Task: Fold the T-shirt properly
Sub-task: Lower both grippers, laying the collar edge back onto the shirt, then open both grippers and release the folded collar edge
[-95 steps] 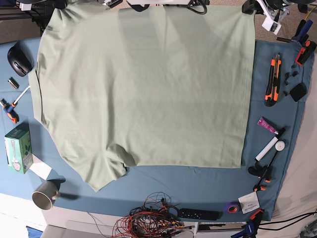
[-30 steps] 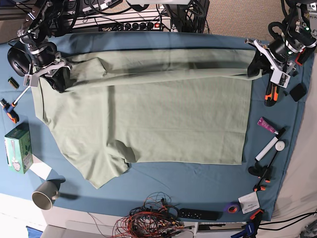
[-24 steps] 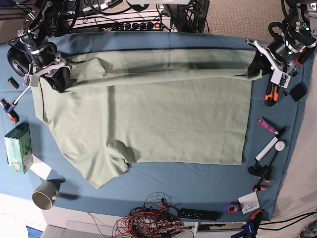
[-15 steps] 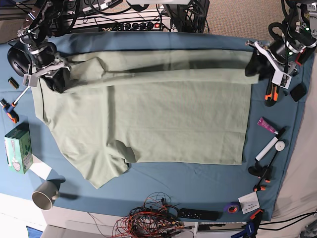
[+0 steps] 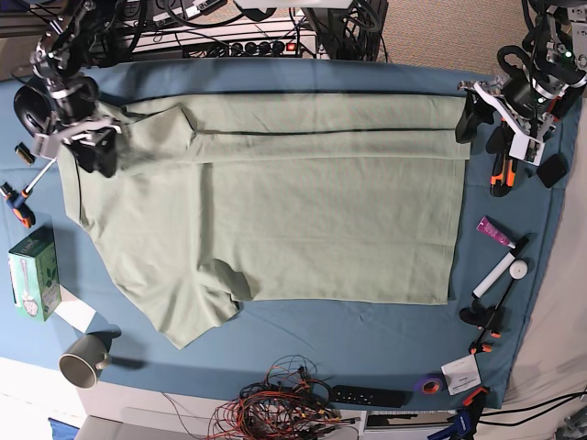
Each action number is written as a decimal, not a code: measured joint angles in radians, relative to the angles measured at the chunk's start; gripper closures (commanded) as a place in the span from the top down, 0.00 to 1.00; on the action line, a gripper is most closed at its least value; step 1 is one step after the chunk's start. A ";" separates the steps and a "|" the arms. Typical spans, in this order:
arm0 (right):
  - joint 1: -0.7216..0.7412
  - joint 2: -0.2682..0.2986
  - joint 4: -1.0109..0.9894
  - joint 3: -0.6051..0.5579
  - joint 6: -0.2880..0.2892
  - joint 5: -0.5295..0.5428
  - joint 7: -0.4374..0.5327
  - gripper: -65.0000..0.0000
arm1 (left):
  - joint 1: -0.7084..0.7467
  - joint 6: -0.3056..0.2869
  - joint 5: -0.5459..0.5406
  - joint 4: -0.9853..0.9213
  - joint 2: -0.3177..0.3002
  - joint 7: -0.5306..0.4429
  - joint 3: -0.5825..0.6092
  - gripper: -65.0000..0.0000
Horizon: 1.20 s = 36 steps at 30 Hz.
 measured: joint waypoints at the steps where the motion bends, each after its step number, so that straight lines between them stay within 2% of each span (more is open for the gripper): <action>1: 0.000 -0.005 0.000 0.029 -0.002 0.018 -0.006 0.46 | 0.001 0.000 0.000 0.000 0.000 0.004 0.000 0.56; 5: 0.000 -0.019 0.001 0.142 -0.003 0.076 -0.078 0.46 | 0.000 0.000 0.000 0.000 0.000 0.015 0.000 0.56; 9: -0.011 -0.018 0.001 0.211 -0.003 0.134 -0.097 0.46 | 0.001 0.000 0.000 0.000 0.000 0.015 0.000 0.56; 16: -0.090 -0.019 0.001 0.216 -0.003 0.221 -0.151 0.46 | 0.000 0.000 0.000 0.000 0.000 0.015 0.000 0.56; 20: -0.139 -0.019 0.001 0.216 -0.005 0.230 -0.162 0.46 | 0.000 0.000 0.000 0.000 0.000 0.016 0.000 0.56; 23: -0.156 -0.041 0.001 0.217 -0.076 0.220 -0.160 0.46 | 0.001 0.000 0.000 0.000 0.000 0.016 0.000 0.56; 29: -0.158 -0.119 0.000 0.216 -0.135 0.217 -0.158 0.46 | 0.003 -0.001 0.000 0.000 0.000 0.016 0.000 0.56; 31: -0.158 -0.121 0.000 0.217 -0.140 0.201 -0.156 0.46 | 0.003 -0.001 0.001 0.000 0.000 0.016 0.000 0.56; 34: -0.156 -0.113 0.000 0.217 -0.191 0.164 -0.124 0.46 | 0.003 -0.001 0.001 0.000 0.000 0.026 0.000 0.56; 36: -0.156 -0.110 0.000 0.217 -0.191 0.165 -0.124 0.46 | 0.003 -0.001 0.002 0.000 0.000 0.027 0.000 0.56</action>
